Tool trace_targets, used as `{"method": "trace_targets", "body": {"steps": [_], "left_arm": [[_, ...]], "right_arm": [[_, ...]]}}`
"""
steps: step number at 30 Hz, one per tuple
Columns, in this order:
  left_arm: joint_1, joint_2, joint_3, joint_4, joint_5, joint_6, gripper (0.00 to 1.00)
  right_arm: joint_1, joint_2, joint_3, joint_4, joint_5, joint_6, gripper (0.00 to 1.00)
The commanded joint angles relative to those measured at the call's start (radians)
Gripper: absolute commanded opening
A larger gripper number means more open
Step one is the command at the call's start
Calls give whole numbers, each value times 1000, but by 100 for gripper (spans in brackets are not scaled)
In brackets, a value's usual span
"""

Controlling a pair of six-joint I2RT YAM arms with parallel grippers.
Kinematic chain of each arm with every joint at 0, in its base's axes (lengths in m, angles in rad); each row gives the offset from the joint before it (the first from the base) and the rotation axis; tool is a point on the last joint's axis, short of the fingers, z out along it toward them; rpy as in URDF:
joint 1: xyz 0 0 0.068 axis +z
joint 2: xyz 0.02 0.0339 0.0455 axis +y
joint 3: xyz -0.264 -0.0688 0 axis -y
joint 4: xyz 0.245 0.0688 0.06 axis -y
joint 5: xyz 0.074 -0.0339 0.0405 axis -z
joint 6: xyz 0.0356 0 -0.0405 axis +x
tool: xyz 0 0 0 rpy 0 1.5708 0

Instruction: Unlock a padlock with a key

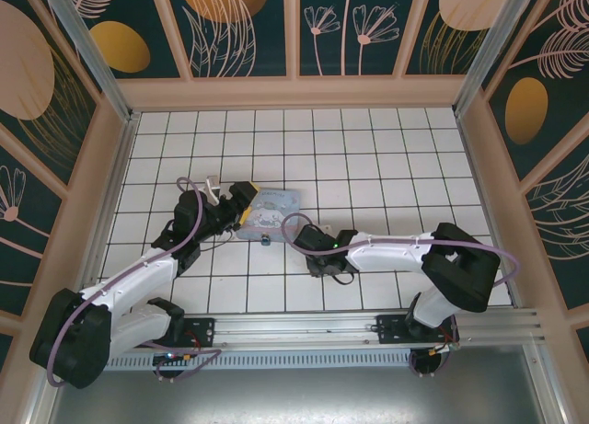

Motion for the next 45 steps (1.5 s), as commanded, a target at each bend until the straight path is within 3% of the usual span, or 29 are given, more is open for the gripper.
{"method": "trace_targets", "body": {"steps": [1,4,7,12,18,31,38,45], "left_arm": [[-7,3,11,45,-5,-6,88],[-7,-1,9,41,-7,-7,87],[-7,-2,7,40,-7,-7,87],[-7,-5,7,34,-5,-2,87],[-7,-4,4,34,-2,4,87],[-42,54,11,171,83,-67,87],[-90,119,38,363,146,-140,85],[-113,173,95,525,255,-103,79]], "right_arm": [[22,63,6,-37,-18,-14,28],[34,105,23,-51,-9,-13,17],[35,123,16,-36,-23,-13,0],[17,80,-21,8,-44,-1,0],[-53,-153,-106,110,-120,11,0],[-277,-577,-178,277,-420,20,0],[-338,-637,-190,432,-606,3,0],[-393,-635,-226,593,-744,47,0]]}}
